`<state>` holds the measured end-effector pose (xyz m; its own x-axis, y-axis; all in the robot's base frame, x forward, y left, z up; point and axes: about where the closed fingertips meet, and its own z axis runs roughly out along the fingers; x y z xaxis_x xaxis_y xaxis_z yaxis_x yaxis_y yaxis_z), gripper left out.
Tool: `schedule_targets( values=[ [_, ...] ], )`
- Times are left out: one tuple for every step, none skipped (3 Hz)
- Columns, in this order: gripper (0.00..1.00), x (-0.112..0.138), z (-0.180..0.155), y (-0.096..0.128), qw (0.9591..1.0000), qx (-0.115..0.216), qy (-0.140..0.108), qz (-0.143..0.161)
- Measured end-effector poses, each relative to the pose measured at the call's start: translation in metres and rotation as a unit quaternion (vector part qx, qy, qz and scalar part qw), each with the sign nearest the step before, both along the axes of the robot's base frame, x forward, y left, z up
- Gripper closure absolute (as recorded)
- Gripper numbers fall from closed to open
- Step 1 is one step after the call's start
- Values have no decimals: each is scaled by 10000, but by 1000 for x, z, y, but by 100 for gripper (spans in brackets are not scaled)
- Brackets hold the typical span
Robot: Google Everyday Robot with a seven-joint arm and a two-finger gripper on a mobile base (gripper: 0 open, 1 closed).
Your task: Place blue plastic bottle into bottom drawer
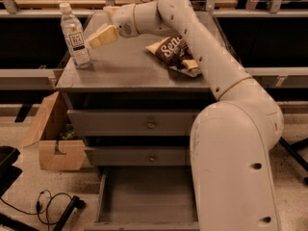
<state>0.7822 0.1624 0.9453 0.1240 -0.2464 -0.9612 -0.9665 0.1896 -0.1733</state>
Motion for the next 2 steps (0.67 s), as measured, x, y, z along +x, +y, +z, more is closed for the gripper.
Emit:
schedule_targets(
  values=[
    [0,1,-4,34,9995,216,133,160],
    [0,-3,-1,64,9979,539,143,341]
  ],
)
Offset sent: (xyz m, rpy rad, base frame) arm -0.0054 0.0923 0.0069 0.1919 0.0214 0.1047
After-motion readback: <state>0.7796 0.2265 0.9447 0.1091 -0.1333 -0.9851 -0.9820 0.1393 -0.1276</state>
